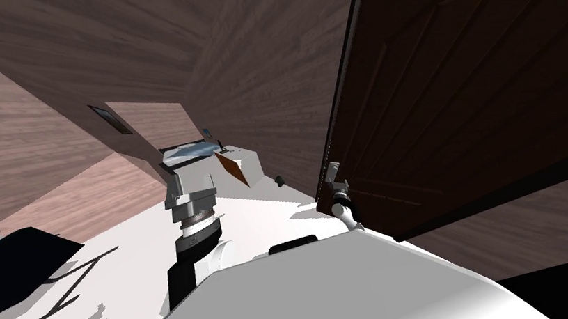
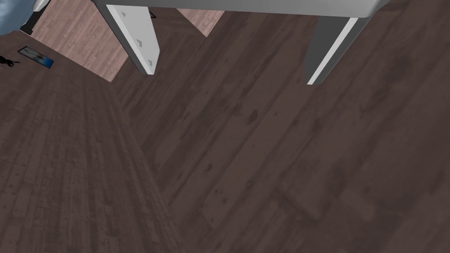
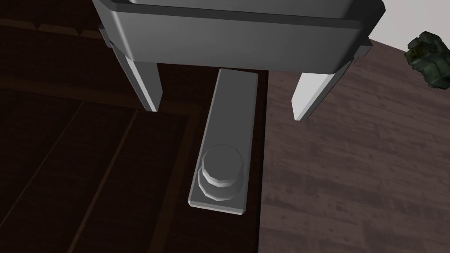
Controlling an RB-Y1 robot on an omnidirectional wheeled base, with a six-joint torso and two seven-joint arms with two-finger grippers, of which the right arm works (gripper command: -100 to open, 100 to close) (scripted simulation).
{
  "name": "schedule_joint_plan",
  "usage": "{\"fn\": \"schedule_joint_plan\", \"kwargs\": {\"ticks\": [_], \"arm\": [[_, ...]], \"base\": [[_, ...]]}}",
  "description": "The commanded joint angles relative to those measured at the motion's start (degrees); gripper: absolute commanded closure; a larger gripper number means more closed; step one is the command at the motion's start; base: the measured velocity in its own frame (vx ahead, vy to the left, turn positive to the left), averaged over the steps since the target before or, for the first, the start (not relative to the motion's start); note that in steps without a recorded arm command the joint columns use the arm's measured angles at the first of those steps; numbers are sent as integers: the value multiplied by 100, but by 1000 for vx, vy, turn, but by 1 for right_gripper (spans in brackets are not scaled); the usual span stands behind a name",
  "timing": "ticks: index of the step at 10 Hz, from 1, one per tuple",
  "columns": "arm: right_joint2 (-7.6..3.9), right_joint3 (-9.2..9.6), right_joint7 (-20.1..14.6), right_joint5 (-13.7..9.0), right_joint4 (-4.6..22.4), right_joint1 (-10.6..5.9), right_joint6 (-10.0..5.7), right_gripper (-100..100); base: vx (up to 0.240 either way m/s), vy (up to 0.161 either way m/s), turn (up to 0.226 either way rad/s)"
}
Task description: Pull the door open
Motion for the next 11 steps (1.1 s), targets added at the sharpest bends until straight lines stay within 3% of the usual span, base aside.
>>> {"fn": "schedule_joint_plan", "kwargs": {"ticks": [1,2,3,4,9,11], "arm": [[130,11,-209,-204,-103,5,39,-100],[67,10,-122,-120,-35,-11,14,-100],[-121,-27,-306,-180,32,10,17,-100],[-179,-39,-353,-195,53,18,17,-100],[-749,-165,-835,-342,273,92,23,-100],[-886,-196,-954,-378,327,110,24,-100]], "base": [[-57,-6,17],[-26,-1,3],[79,-18,50],[127,-30,48],[177,-27,46],[126,-32,30]]}}
